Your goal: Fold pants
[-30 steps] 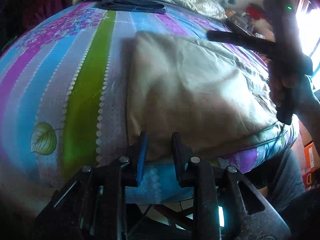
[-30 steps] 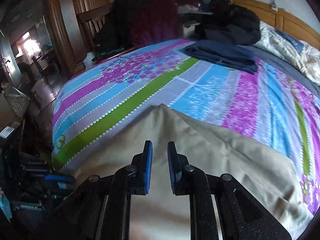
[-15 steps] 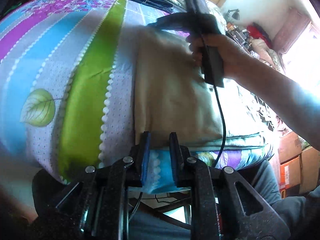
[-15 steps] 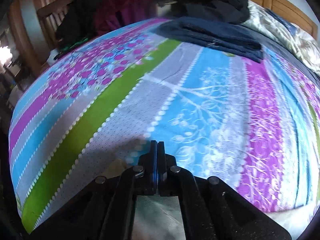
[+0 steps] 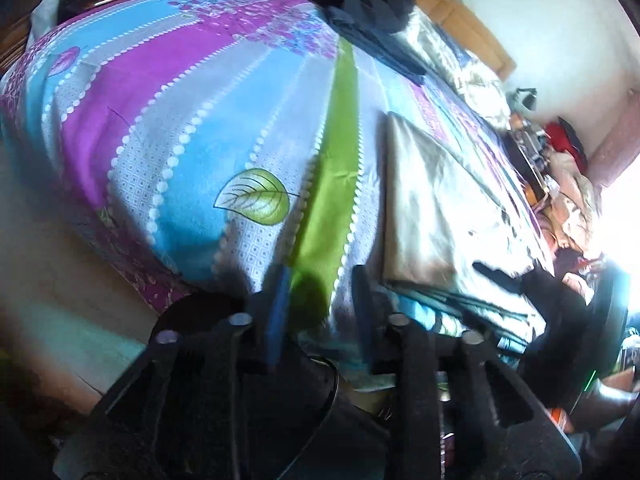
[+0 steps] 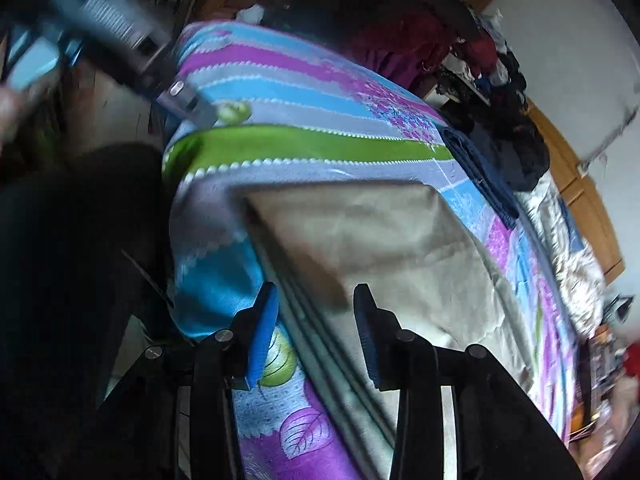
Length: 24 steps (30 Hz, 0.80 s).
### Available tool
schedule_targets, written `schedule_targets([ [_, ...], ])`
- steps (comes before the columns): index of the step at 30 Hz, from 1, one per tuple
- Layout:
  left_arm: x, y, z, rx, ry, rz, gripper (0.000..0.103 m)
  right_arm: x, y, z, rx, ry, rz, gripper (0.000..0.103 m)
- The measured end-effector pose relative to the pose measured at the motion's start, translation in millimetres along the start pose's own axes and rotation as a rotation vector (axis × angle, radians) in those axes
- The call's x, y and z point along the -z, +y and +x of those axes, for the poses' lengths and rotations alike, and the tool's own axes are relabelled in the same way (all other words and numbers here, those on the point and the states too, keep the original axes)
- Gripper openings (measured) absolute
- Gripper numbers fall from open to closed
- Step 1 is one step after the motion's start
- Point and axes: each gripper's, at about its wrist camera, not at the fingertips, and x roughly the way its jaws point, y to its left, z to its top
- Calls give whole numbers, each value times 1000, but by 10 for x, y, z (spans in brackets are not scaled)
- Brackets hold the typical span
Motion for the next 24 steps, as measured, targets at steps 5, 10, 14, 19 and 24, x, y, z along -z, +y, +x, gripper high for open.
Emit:
schedule_targets([
  [5,0,29,5,14,-25,-15,43,70,353,39,164,4,-209,41],
  [10,39,212,17,35,-16,-90,43,147,556,131,295,-14,-375,42],
  [14,83,293,-30,66,-27,-158,43,95,597,195,362,-36,-411,42],
  [19,72,305,-100,66,-47,-154,43,-36,562,277,364,-54,-391,42],
  [24,-133,173,-65,114,-53,-75,44,-157,552,327,352,-73,-395,34],
])
